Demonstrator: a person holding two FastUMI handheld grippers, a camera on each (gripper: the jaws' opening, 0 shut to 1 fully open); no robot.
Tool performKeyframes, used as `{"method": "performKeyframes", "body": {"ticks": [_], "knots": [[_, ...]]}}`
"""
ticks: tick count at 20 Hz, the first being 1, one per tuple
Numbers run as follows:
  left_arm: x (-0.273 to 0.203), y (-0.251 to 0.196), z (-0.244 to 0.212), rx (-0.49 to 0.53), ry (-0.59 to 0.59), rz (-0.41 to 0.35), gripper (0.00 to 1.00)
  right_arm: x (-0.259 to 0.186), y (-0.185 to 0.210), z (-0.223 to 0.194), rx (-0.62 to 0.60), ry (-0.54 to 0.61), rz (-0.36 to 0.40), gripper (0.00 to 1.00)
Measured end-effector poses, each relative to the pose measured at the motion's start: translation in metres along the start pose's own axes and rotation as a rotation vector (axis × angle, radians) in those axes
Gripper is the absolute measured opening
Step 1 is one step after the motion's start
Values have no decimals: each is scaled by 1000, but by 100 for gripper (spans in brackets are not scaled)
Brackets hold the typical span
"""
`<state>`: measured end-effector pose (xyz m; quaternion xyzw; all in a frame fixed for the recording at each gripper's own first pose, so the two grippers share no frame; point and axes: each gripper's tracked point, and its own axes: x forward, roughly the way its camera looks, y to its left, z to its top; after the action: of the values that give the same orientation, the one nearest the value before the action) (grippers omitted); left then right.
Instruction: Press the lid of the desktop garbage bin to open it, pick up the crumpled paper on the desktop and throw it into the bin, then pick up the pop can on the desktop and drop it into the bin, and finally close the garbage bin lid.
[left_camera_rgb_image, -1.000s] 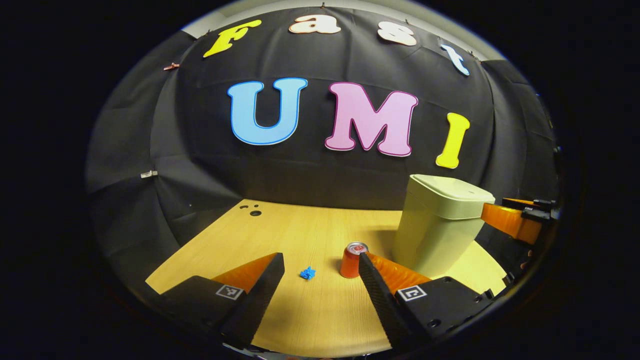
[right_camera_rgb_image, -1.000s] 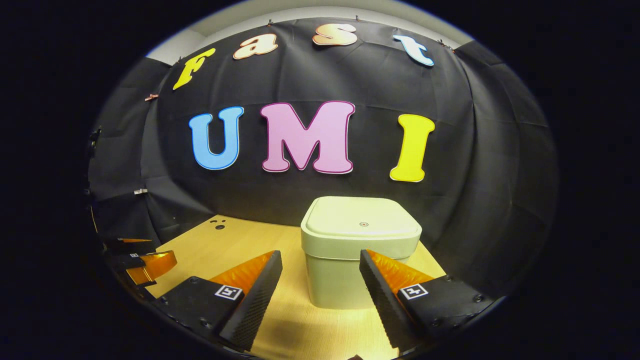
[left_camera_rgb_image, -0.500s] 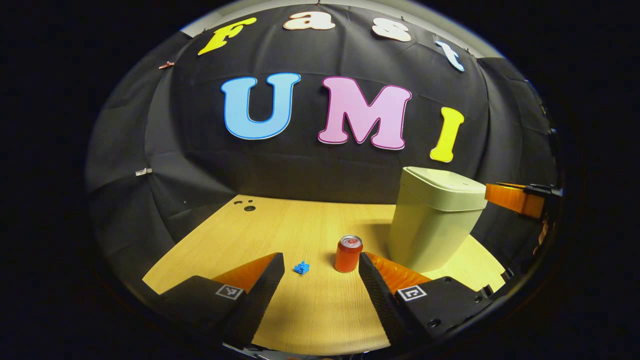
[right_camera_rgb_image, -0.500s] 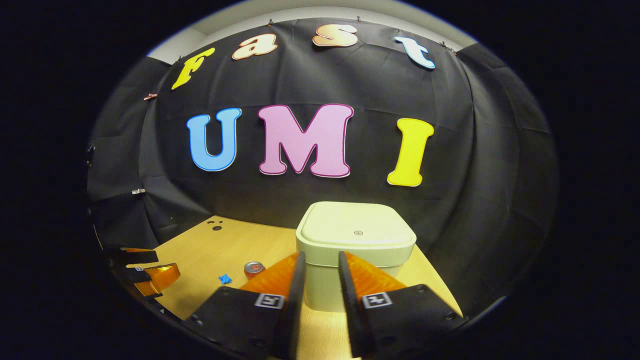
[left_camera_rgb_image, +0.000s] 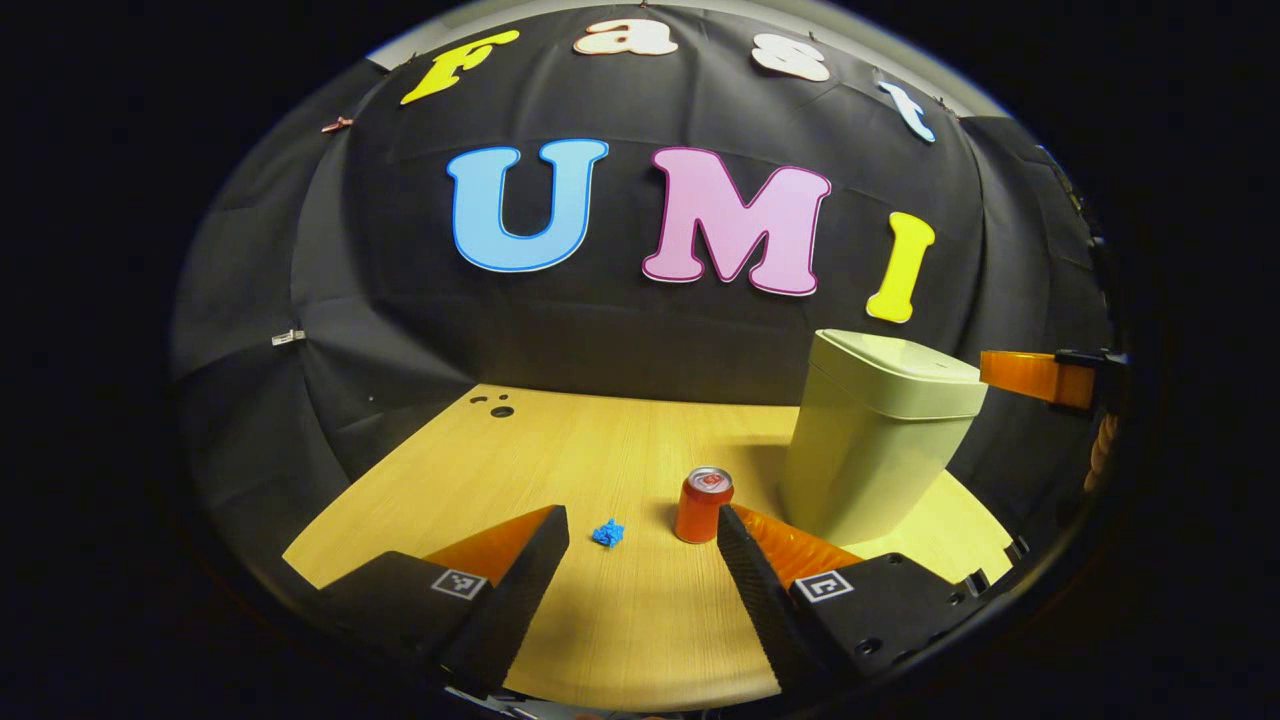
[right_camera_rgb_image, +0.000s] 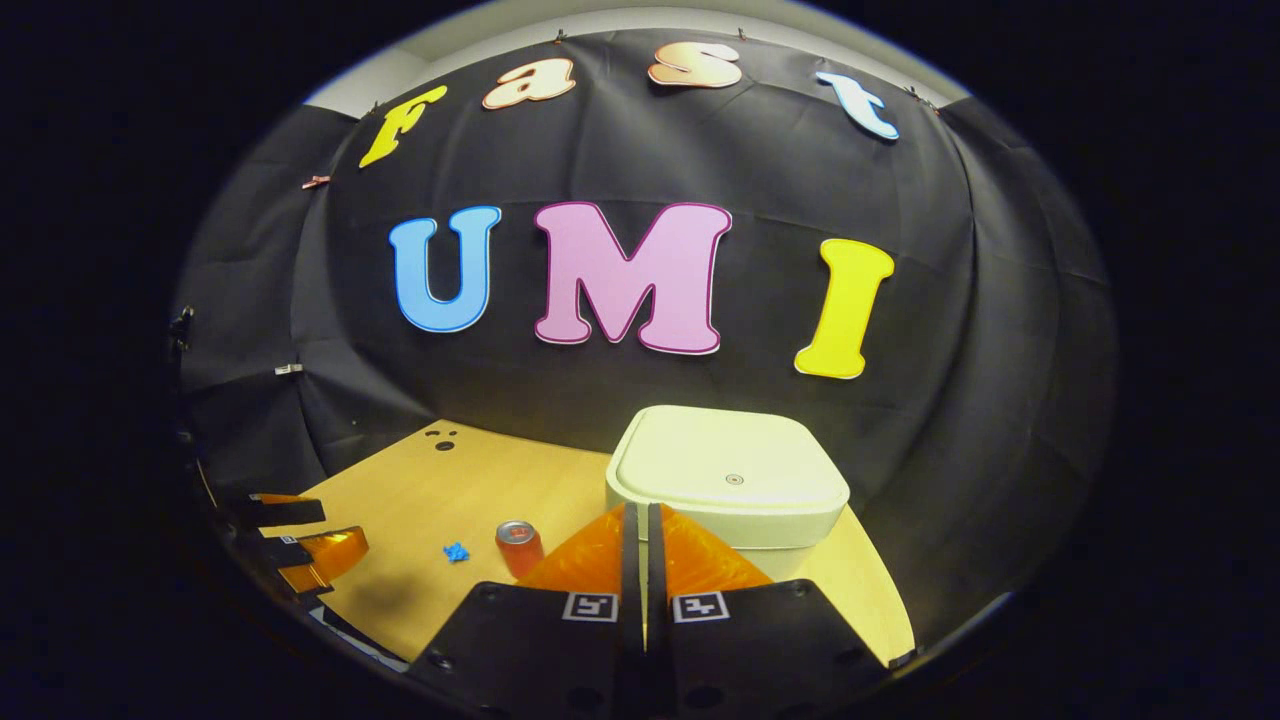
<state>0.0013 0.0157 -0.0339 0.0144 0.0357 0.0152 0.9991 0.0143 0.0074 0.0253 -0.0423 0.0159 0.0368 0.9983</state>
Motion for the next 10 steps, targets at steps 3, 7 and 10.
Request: {"method": "performKeyframes", "body": {"ticks": [3,7,10], "knots": [[3,5,-2,1,5,6,96,7,0,10,-22,-10,7,5],[7,10,-4,-21,23,17,96,24,-14,24,-49,-25,-14,5],[11,16,-4,-14,30,31,96,40,-25,25,-2,-6,-26,5]]}}
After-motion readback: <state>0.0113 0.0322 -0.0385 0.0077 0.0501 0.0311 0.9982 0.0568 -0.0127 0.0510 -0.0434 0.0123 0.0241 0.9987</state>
